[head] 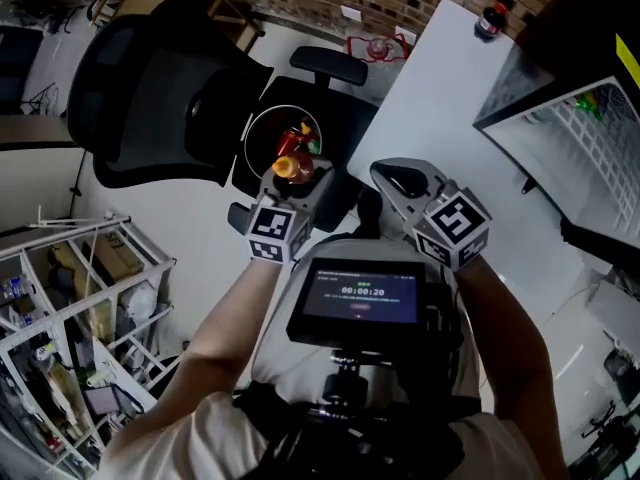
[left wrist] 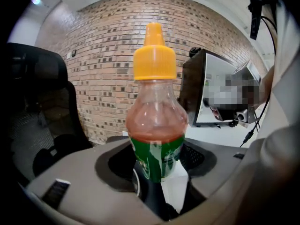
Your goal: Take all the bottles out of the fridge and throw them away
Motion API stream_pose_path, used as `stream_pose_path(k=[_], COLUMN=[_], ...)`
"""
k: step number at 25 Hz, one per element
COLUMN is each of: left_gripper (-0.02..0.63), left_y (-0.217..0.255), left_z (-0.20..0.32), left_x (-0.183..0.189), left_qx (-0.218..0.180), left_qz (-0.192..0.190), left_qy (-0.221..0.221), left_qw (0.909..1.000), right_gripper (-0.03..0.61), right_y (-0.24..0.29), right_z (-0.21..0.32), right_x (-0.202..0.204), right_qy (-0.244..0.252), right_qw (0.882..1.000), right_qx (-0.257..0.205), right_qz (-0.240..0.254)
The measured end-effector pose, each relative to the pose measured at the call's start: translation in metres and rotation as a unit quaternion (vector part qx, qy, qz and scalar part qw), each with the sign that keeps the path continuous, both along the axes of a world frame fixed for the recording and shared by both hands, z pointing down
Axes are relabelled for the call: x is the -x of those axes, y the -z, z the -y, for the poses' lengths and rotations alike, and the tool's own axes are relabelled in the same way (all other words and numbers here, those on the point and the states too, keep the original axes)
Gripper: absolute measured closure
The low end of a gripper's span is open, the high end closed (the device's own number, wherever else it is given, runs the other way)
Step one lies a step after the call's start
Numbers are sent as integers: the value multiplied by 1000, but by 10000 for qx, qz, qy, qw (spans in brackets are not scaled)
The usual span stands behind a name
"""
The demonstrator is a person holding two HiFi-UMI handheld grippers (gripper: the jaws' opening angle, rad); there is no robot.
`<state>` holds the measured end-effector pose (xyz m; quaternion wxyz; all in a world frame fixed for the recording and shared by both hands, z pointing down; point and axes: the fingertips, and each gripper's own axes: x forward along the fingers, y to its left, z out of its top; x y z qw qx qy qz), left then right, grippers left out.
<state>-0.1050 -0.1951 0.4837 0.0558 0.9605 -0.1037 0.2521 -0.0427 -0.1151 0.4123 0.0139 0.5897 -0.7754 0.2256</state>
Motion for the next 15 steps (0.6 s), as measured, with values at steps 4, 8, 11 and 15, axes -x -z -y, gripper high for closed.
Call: stream_pose_path(k=[4, 8, 11, 15], left_gripper=[328, 328, 330, 330], left_y=[-13, -29, -40, -64], left_z=[26, 47, 61, 78], left_x=[34, 63, 72, 66], left_qx=[-18, -30, 10, 104], left_qz=[181, 423, 546, 701], left_qy=[496, 874, 1056, 1156], left_qw=[9986, 9953, 9929, 9908], right_gripper=[575, 575, 575, 575], right_y=[-7, -13, -19, -34], right_z=[25, 44, 53, 68], right_x=[21, 40, 48, 44], right_qy=[394, 726, 908, 1038], right_qw=[9992, 9972, 9956, 9940], right_qx=[-13, 25, 95, 229], right_qz=[69, 154, 198, 266])
